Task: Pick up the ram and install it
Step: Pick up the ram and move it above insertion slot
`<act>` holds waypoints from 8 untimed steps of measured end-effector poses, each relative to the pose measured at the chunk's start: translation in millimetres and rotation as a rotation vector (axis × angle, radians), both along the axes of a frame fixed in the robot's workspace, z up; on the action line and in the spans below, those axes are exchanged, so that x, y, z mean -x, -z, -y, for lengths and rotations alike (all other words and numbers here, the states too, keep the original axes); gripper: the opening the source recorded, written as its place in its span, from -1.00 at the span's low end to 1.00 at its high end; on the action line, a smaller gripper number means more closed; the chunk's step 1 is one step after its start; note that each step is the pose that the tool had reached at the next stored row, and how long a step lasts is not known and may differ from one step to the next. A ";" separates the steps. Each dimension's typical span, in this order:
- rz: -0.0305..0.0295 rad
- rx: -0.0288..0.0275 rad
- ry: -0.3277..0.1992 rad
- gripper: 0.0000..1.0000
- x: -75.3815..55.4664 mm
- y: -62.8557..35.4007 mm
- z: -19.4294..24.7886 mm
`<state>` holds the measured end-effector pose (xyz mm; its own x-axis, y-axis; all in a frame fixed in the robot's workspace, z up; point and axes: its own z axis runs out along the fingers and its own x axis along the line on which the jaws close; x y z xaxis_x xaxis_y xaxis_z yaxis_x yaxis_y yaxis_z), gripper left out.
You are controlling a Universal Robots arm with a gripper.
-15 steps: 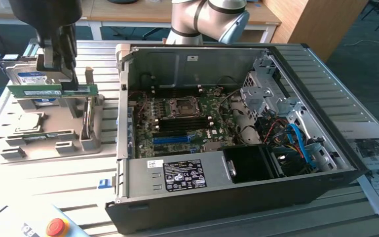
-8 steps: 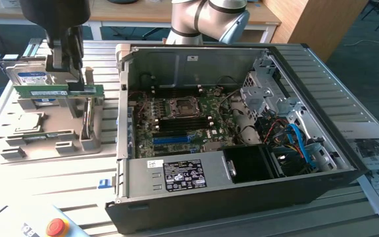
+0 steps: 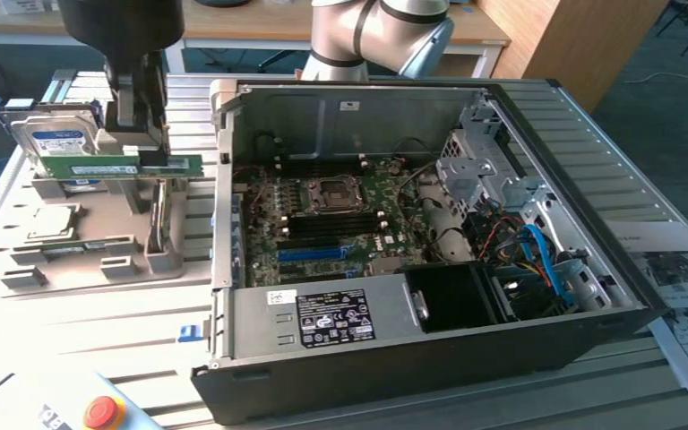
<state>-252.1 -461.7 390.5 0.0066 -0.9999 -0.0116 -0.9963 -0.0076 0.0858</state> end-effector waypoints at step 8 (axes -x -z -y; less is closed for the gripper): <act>-0.0014 -0.0001 -0.006 -0.76 -12.2 0.0 2.0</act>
